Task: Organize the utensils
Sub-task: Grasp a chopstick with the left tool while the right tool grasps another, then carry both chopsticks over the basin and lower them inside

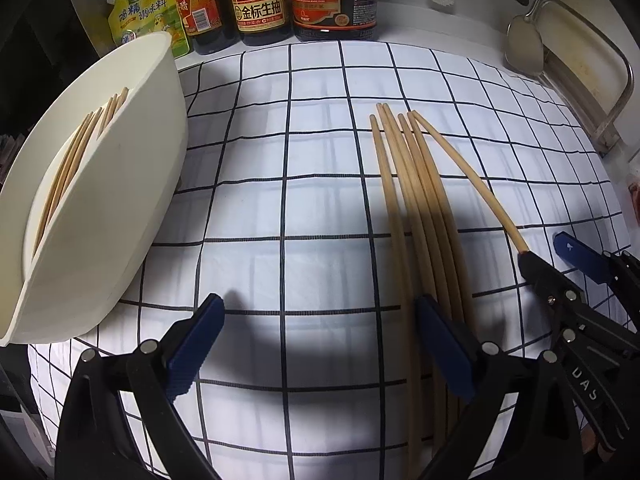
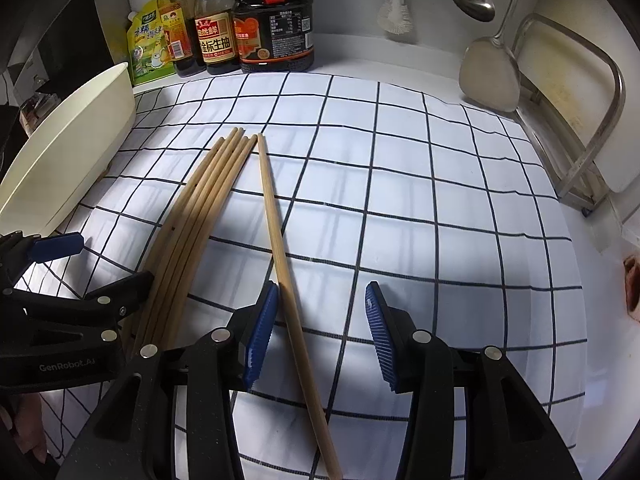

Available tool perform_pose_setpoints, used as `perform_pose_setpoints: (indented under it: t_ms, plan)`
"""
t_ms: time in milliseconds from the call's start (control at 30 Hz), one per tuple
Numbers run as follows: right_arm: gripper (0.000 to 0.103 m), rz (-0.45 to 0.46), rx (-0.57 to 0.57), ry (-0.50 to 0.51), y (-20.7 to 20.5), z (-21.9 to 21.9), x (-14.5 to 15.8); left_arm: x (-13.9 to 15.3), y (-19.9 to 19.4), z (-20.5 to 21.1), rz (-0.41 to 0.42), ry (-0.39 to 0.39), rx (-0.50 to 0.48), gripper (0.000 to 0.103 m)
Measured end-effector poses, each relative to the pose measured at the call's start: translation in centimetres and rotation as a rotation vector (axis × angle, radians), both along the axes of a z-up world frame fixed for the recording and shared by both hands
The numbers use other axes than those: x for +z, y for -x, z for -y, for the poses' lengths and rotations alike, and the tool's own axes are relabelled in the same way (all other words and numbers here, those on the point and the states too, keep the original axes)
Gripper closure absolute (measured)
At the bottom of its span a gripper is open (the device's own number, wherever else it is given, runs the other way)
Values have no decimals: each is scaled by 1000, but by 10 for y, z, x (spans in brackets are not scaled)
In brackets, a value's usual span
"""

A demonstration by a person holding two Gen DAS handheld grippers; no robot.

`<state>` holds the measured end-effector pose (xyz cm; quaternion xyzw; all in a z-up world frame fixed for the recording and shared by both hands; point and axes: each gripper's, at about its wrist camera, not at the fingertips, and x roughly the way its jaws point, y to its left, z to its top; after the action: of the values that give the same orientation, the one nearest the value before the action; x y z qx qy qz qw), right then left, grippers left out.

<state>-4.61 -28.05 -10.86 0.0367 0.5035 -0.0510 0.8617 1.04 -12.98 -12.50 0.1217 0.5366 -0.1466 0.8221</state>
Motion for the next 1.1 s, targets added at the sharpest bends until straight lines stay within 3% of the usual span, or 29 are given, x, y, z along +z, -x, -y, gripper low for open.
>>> perform_pose_setpoints:
  t_ms: [33, 100, 133, 200, 300, 600, 1100]
  plan:
    - [59, 0, 12, 1, -1, -2, 0, 1, 1, 1, -1, 12, -9, 20]
    - [60, 1, 34, 6, -2, -6, 0, 5, 4, 6, 4, 17, -48, 40]
    - [61, 0, 44, 5, -2, -8, 0, 6, 6, 9, 5, 18, -64, 45]
    - [74, -1, 66, -1, -3, -11, 1, 8, 8, 13, 0, 30, -86, 69]
    - [95, -5, 89, 10, -3, -17, 2, 10, 10, 17, -7, 40, -105, 96]
    - [97, 2, 38, -66, 0, -12, 15, 20, 5, 6, -28, 83, -112, 96]
    - [97, 144, 38, -97, -13, -40, 108, 124, -16, -37, 127, 192, -124, 96]
